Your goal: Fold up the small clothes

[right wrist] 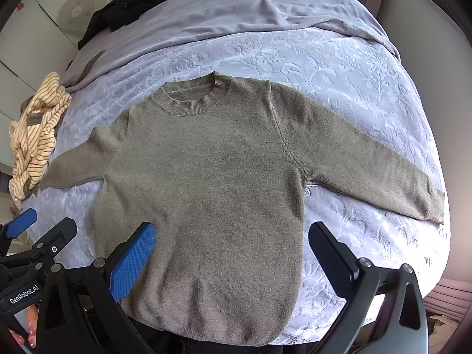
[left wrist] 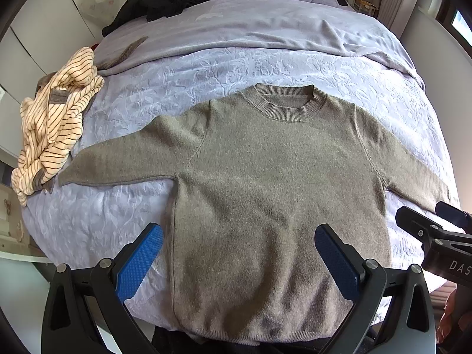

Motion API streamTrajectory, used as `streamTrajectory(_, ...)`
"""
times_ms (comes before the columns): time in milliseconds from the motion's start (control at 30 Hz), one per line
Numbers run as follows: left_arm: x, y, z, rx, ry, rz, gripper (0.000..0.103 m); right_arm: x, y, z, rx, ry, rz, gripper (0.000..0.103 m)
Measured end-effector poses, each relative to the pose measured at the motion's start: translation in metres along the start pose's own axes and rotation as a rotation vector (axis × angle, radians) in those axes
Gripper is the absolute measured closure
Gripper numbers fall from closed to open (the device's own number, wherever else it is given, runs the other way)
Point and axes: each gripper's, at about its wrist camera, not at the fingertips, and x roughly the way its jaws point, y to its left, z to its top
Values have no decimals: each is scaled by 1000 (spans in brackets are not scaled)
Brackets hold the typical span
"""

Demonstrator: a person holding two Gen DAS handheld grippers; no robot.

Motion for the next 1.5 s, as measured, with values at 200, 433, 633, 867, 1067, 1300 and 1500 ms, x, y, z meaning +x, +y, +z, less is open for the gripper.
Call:
streamTrajectory(200,1,2,-1,-5,7,-6,0,-1,-1,0,10,1,-2,0)
streamTrajectory(433,1,2,-1,-6,5,-6,0,-2,1,-1,6,0,-5,0)
streamTrajectory(633,1,1,1,-14,1,-7,0,-3,4,1,-3,-4,-10,0)
streamTrajectory(867,-1,6,0,-21,-2,-9,0,-3,4,0,1,-1,-4,0)
streamTrajectory(1067,6,16,2,-26,-2,6,0,1,5,0,1,-3,11,0)
streamTrajectory(1300,22,28,3,-39,33,6,0,22,8,2,3,25,12,0)
streamTrajectory(1500,46,38,7,-28,71,-38,0,35,16,4,34,44,25,0)
